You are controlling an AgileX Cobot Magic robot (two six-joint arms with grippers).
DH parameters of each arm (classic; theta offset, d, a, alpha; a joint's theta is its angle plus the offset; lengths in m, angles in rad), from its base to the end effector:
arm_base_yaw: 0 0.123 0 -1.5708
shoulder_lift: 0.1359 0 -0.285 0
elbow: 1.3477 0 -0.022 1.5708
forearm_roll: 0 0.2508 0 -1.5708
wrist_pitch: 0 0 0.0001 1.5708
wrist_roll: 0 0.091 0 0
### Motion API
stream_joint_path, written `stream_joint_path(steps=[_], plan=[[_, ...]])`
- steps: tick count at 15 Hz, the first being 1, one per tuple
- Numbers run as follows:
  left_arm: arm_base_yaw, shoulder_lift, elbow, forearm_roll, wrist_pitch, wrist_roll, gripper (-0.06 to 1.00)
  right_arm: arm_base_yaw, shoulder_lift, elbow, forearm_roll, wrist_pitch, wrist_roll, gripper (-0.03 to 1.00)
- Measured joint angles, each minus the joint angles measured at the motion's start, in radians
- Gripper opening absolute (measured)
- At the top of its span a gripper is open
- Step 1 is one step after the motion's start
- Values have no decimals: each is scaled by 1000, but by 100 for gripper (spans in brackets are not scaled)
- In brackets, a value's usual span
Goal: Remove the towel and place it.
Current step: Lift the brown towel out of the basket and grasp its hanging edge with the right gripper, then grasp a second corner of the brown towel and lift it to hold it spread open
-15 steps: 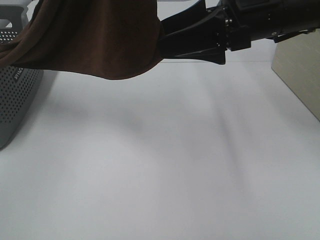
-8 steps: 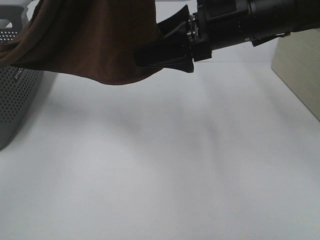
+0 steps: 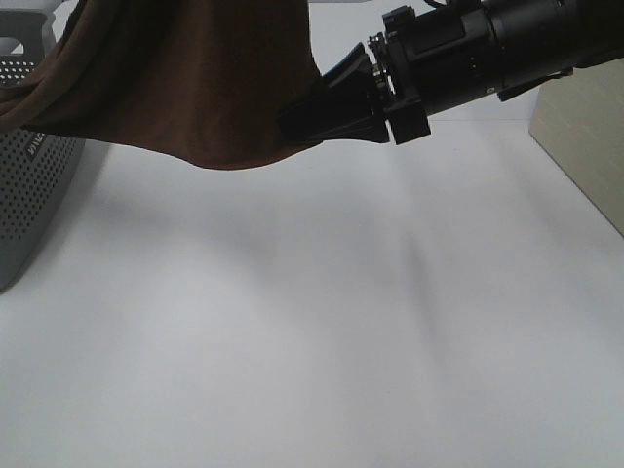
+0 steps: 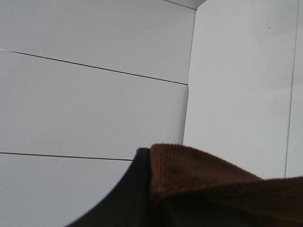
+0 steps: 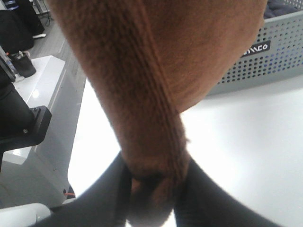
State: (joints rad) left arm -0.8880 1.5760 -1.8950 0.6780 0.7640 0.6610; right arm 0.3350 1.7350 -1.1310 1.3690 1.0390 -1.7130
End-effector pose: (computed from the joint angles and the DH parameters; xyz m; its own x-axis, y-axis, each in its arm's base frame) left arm 0.2461 -0.2400 0.5053 0.3464 0.8984 -0.2699 0.2979 0.1674 0.9398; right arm 0.3010 0.1862 0.2540 -0.2572 -0.3742 -0.8910 -0.9646 0.1548 0.2134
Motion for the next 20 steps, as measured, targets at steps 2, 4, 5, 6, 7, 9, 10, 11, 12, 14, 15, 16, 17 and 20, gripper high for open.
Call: stream_joint_path(steps=[2,4,5,6,7,9,10,11,12,14,15,16,17,20], plan=[[0,0,0,-5,2,0,0,0,-1,0,-49,10,29,8],[0,0,0,-14,10,0,0,0,-20,-2,-75,20,76,1],[0,0,0,-21,27,0,0,0,-40,-2,-78,21,106,1],[0,0,0,-34,40,0,0,0,-59,-2,-78,18,151,1],[0,0,0,-52,56,0,0,0,-80,-2,-81,-3,229,1],[0,0,0,-78,66,-28,0,0,-126,-2,-123,-82,360,1],[0,0,0,-81,66,-44,0,0,-167,-4,-177,-129,441,1],[0,0,0,-81,65,-77,0,0,-209,-26,-272,-163,556,1],[0,0,0,-80,62,-107,0,0,-238,-68,-391,-165,691,1],[0,0,0,-62,51,-145,0,0,-260,-211,-696,-102,1006,1],[4,0,0,-58,49,-152,0,0,-258,-321,-851,-42,1125,1],[40,0,0,-80,12,-158,0,0,-243,-508,-1049,87,1264,1],[74,0,0,-109,-7,-161,0,0,-228,-597,-1101,124,1284,1],[188,0,0,-235,-83,-155,0,0,-153,-834,-1184,166,1299,1]])
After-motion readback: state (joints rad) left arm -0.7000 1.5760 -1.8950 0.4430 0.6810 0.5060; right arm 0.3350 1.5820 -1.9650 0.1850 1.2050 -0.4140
